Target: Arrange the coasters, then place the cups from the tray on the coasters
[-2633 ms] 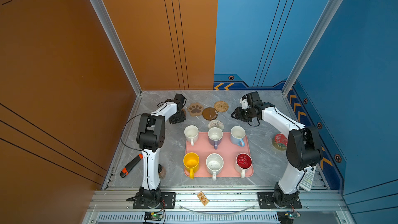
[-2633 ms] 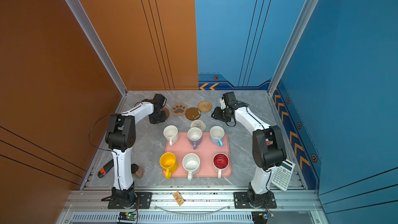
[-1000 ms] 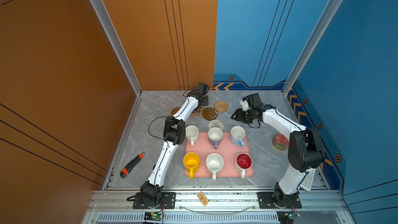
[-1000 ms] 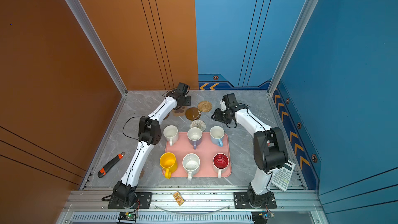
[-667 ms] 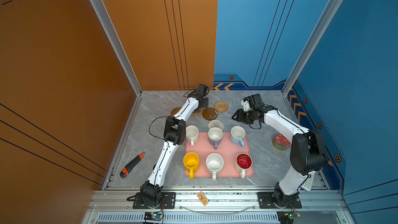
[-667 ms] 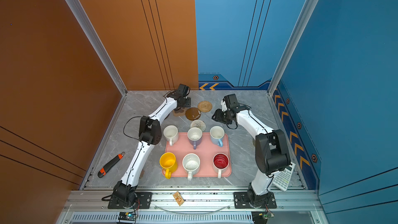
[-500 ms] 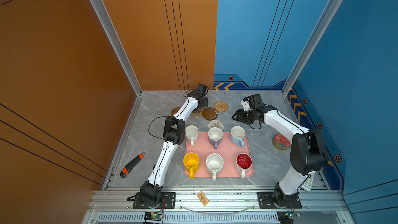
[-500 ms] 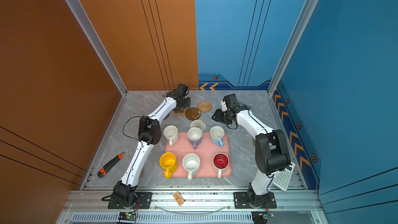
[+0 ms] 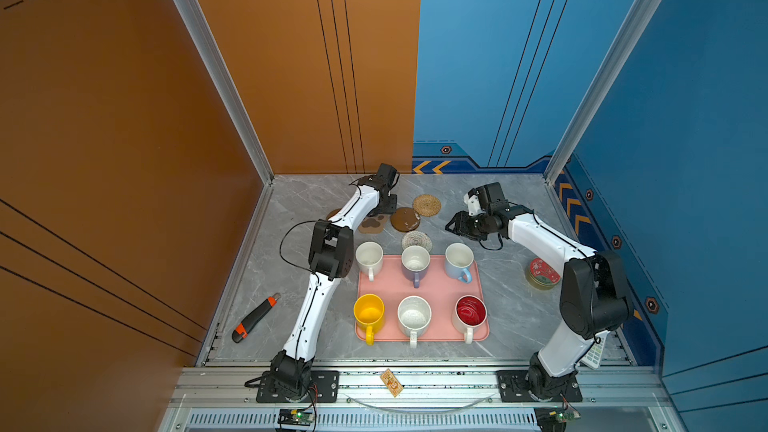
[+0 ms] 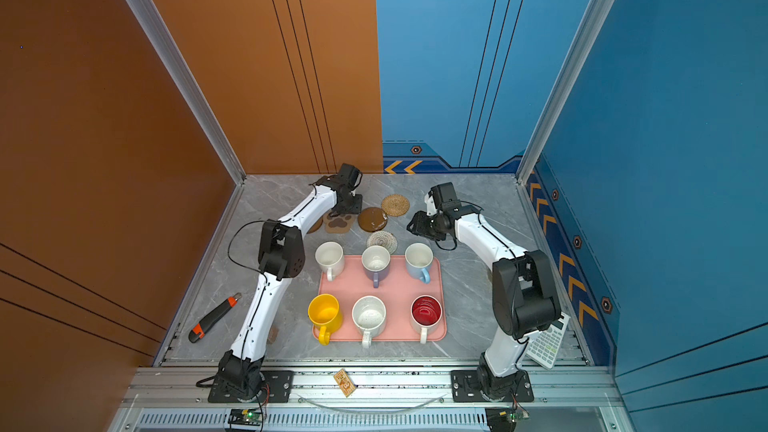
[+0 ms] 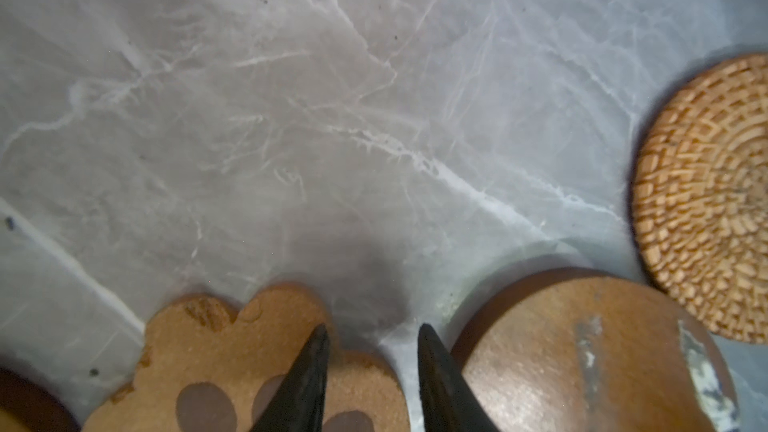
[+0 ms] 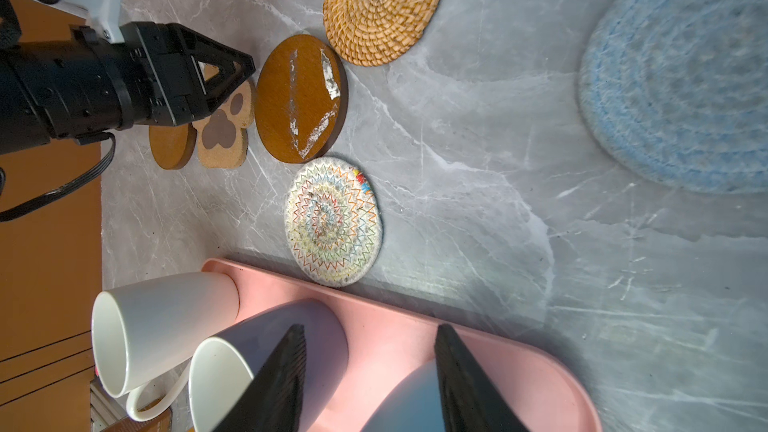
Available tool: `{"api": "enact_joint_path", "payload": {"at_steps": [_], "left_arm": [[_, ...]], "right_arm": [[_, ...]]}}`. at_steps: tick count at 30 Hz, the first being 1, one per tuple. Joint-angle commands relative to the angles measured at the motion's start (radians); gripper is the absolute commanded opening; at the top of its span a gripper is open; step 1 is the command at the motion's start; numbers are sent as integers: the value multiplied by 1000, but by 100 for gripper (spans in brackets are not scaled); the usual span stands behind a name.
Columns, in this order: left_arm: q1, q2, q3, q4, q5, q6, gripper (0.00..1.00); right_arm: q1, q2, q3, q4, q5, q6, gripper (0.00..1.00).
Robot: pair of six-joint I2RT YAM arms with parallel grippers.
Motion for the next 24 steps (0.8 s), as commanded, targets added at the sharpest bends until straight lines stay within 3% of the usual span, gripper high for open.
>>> {"api": "enact_joint_path", "payload": {"at_steps": [1,14,24], "left_arm": [[-1,6,-57,-143,-29,7,37],[26,-14,-45,-140,-111,31,37],[-3,-8,142,-141,-118,30,43]], "right_arm": [[5,-30,-21,17,-15,14,49],[7,-53,-27,19,-12,18,50],[8,-45,-20,34,-29,24,50]]}}
